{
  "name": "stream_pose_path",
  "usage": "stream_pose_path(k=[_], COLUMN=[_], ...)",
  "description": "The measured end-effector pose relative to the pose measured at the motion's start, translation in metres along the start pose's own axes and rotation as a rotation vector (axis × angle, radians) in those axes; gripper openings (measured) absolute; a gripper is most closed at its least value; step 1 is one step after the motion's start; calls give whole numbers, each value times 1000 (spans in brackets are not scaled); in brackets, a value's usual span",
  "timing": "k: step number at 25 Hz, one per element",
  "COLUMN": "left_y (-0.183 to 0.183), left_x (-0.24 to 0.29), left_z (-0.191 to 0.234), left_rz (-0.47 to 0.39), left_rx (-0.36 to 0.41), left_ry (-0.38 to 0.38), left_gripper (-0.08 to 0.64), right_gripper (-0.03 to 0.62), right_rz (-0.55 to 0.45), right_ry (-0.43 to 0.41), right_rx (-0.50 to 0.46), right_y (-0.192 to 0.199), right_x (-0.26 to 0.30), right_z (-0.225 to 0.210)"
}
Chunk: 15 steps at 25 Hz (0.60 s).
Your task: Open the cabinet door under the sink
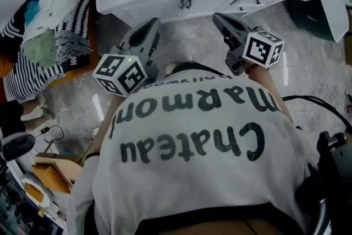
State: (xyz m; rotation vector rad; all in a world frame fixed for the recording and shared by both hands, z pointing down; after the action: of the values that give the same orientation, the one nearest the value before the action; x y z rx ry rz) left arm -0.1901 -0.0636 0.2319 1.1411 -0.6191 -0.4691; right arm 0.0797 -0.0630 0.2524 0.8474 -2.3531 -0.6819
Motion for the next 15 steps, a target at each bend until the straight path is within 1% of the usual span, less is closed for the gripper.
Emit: stream_pose_path(k=[4,7,10,12,15], left_y=[8,15,21,28,44], left_x=[4,8,8,10,17], left_z=[0,6,11,13,15], left_rz=[37,51,58,64,118], left_rx=[-8,-32,-34,-48,-66], left_ry=[-20,-39,-63,-85,-106], left_gripper=[9,9,9,9,9], right_gripper=[6,6,6,6,6], right_rz=[11,19,34,54,102], right_ry=[-6,-18,-50,-66,-58], right_rx=[3,5,35,51,30], right_y=[-4,-7,-9,-8,-4], right_x=[9,23,38,44,53], right_z=[-9,-17,-26,-35,-51])
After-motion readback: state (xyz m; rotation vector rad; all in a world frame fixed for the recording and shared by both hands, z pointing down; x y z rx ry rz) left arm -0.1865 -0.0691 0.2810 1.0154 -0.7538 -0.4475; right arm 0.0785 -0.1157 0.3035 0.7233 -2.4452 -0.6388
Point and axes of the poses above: the fingertips, and each gripper's own axes: x forward along the fingers, z to its left, y out of its underside, the point moved 8 cm from there along -x, backward along the fingers, and after that the axes turned 12 degrees about x, right-handed, at the moved point
